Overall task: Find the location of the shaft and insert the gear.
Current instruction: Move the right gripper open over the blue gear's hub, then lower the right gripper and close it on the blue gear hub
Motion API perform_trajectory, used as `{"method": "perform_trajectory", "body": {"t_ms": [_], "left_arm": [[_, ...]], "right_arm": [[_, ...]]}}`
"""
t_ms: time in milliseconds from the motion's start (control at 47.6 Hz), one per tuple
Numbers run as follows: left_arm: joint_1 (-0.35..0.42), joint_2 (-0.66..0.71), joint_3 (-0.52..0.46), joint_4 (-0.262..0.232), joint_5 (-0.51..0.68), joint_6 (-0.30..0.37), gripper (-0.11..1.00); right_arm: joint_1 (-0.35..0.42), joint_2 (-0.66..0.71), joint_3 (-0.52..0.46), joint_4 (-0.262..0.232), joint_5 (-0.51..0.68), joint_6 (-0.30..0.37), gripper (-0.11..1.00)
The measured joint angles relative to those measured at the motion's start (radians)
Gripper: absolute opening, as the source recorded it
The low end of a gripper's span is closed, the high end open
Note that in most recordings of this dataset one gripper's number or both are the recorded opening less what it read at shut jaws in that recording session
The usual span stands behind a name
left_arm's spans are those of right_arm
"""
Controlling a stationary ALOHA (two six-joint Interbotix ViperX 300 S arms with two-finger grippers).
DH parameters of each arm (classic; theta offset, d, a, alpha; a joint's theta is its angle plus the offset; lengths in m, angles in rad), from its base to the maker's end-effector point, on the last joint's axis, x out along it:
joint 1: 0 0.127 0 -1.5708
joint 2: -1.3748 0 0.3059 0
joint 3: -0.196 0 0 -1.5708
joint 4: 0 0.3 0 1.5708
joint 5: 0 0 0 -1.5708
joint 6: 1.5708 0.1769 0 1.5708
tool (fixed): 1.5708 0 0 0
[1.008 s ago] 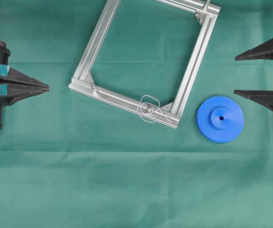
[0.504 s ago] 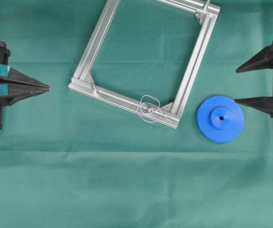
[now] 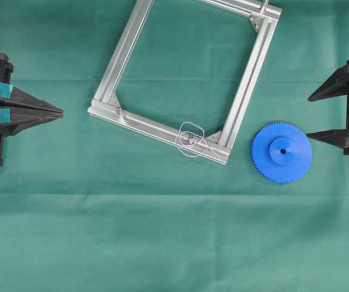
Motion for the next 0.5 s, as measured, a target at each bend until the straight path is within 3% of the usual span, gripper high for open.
{"method": "perform_trajectory", "body": {"t_ms": [504], "left_arm": [[-0.002,0.000,0.000,-0.002,0.018,0.000,0.01]], "right_arm": [[0.051,0.179,0.000,0.000,-0.002,0.000,0.91]]}}
